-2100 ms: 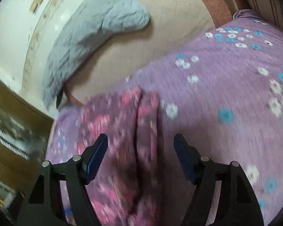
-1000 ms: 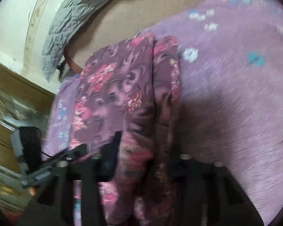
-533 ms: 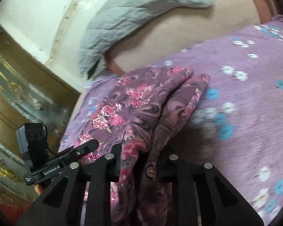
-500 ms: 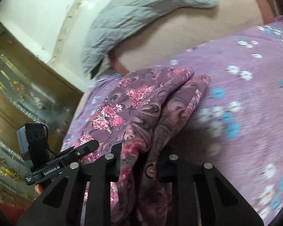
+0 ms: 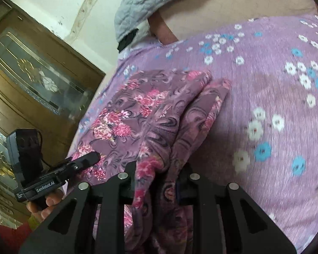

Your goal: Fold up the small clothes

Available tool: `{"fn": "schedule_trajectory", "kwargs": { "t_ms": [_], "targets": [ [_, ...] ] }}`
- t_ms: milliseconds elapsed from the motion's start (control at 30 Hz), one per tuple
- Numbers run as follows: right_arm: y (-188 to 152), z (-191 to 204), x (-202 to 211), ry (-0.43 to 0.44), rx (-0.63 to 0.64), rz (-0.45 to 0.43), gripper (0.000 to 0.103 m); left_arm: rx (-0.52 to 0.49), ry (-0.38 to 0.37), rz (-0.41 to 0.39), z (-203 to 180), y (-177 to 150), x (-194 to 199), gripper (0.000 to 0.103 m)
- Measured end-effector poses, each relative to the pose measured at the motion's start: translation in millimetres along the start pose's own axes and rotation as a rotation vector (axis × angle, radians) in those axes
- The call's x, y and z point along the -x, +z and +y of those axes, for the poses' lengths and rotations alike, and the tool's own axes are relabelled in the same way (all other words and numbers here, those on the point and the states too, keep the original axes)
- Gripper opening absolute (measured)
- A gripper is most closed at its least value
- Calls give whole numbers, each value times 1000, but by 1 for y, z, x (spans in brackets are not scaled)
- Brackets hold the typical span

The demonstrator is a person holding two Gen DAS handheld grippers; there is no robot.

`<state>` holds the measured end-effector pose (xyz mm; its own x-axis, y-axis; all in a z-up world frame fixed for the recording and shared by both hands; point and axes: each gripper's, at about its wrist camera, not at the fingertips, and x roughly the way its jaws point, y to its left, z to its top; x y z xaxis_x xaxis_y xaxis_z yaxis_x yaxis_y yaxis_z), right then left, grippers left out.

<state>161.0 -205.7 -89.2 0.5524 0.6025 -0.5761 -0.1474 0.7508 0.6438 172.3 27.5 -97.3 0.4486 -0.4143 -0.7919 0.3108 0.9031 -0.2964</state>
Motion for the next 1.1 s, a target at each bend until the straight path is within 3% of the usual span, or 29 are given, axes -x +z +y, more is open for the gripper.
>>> {"fn": "schedule_trajectory", "kwargs": {
  "t_ms": [100, 333, 433, 467, 500, 533, 733, 967, 1033, 1100],
  "targets": [
    [-8, -8, -5, -47, -11, 27, 25, 6, 28, 35, 4, -11, -9, 27],
    [-10, -15, -12, -62, -41, 22, 25, -9, 51, 39, 7, -12, -16, 31],
    [-7, -14, -11, -66, -43, 39, 32, -7, 56, 30, 9, -13, -10, 38],
    [-4, -12, -8, -84, -39, 42, 34, 9, 65, 19, 12, -11, -6, 48],
    [-2, -11, -4, -114, -32, 34, 42, 24, 73, -2, 14, -9, 0, 56],
    [1, -10, 3, -141, -22, 15, 44, 38, 78, -28, 17, -6, 6, 56],
    [41, 5, 30, -165, 27, -117, 45, 93, 117, -81, 29, 25, 11, 58],
    [69, -4, -21, -178, -4, 4, 45, 132, 139, -46, 41, 37, -10, 58],
    [67, -7, -33, -175, 0, 38, 42, 124, 136, -26, 39, 35, -16, 57],
    [67, -6, -33, -183, 4, 42, 6, 104, 141, -18, 34, 35, -20, 56]
  ]
}}
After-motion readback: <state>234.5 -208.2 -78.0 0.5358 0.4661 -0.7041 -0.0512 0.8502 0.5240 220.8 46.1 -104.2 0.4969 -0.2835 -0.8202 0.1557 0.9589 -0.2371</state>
